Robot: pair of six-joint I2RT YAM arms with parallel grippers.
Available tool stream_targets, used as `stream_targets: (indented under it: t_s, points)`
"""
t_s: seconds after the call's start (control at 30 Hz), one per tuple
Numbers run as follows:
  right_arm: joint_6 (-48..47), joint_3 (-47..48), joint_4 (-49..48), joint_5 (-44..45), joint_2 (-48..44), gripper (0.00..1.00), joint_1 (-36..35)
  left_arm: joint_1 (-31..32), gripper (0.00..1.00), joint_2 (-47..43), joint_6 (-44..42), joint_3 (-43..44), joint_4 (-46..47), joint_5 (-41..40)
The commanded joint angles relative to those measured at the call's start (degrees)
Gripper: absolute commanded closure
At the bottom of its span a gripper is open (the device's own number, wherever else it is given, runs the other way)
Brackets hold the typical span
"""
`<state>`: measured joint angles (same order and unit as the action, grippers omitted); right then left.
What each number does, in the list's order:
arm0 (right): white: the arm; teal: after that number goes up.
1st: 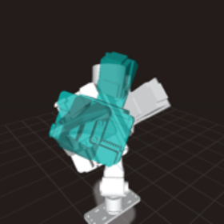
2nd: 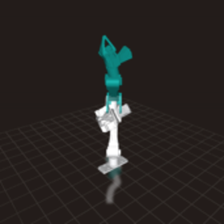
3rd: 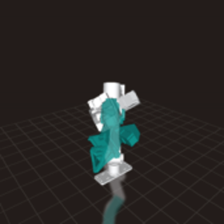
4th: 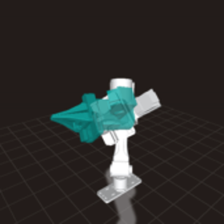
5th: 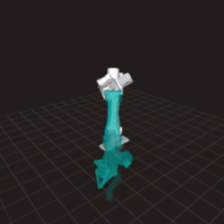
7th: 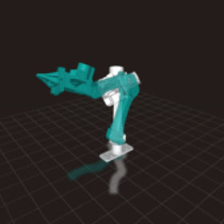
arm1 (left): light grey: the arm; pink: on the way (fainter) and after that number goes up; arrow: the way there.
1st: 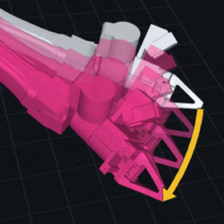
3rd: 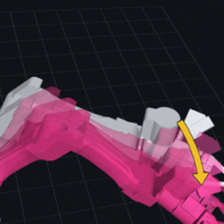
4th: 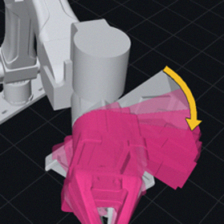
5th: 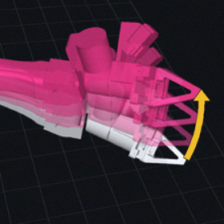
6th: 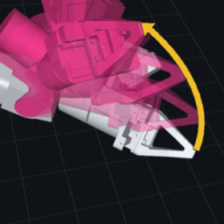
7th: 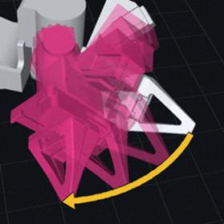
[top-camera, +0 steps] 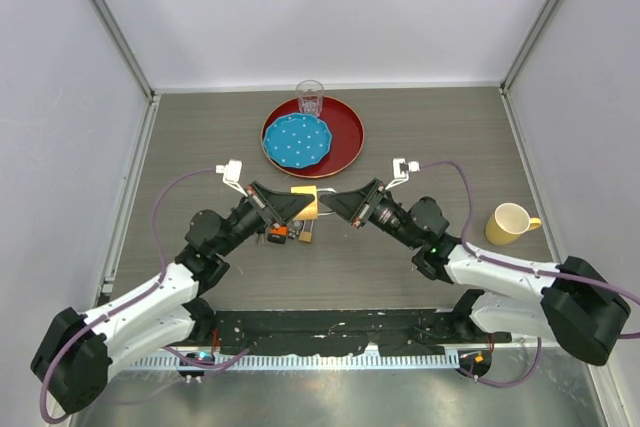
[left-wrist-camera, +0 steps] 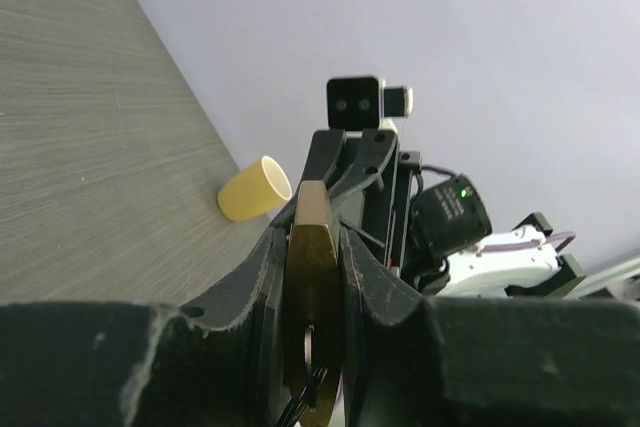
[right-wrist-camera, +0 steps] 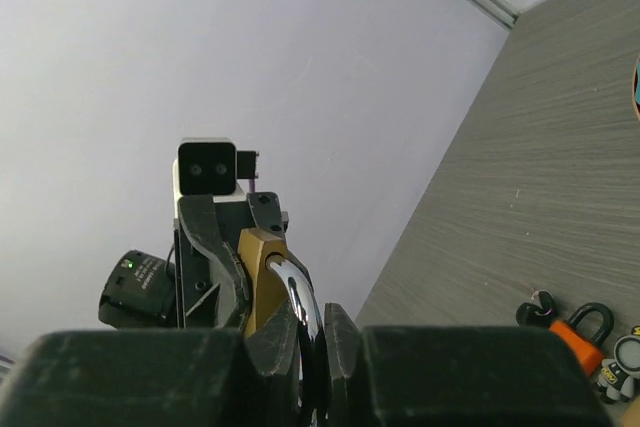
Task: Lock with the key
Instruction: Lock the lock.
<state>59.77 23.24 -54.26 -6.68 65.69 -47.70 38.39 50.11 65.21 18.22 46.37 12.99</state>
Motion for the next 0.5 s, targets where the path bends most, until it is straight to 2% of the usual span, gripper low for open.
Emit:
stream_targets:
  t_s: [0.0, 0.07, 0.1, 0.17, 0.27, 0.4, 0.47]
  points:
    - [-8.9, 6.6, 12.0, -4.3, -6.6, 0.98, 2.2, 0.2, 0.92, -4.6, -8.2, 5.3, -9.1, 5.4]
    - [-11.0, 8.9, 17.0, -9.0, -7.5, 0.98, 5.9, 0.2, 0.87, -7.1, -11.9, 6.6, -16.9, 7.3]
    - [-11.8, 11.1, 20.5, -11.7, -7.6, 0.98, 7.4, 0.2, 0.81, -8.0, -13.3, 8.4, -20.0, 7.8]
    - [-14.3, 13.5, 24.2, -20.9, -7.1, 0.98, 12.1, 0.2, 0.77, -9.5, -17.6, 10.5, -29.2, 9.5]
    - [-19.0, 18.2, 31.4, -30.3, -5.4, 0.98, 15.5, 0.2, 0.67, -9.8, -21.4, 13.9, -37.1, 12.9]
    - [-25.9, 24.6, 41.6, -37.2, -2.9, 0.98, 15.8, 0.2, 0.50, -8.9, -23.5, 16.9, -42.5, 16.5]
    - [-29.1, 25.9, 44.4, -39.0, -2.2, 0.98, 15.8, 0.2, 0.47, -8.7, -24.8, 18.1, -45.5, 17.6]
